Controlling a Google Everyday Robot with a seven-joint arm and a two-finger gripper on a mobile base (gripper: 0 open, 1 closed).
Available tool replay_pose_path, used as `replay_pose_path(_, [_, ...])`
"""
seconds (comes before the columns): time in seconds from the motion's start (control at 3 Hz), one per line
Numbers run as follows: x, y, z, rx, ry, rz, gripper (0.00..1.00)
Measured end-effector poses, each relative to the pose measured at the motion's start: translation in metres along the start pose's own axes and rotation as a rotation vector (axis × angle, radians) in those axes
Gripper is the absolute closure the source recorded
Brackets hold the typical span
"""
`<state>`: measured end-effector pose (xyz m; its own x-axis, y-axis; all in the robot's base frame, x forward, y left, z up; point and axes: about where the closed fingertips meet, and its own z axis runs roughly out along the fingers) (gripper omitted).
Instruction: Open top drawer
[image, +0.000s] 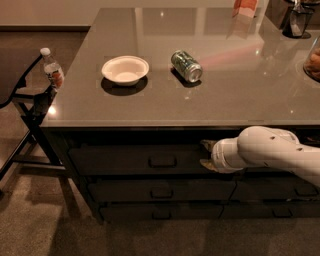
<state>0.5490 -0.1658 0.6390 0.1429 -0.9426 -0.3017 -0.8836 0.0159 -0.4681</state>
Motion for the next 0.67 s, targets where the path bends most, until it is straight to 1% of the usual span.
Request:
replay_pose_path(0.33, [0.0012, 0.001, -0.0002, 0.0, 0.002, 0.005, 1.0])
replay_pose_path(0.67, [0.0012, 0.001, -0.0002, 0.0, 0.002, 0.005, 0.81])
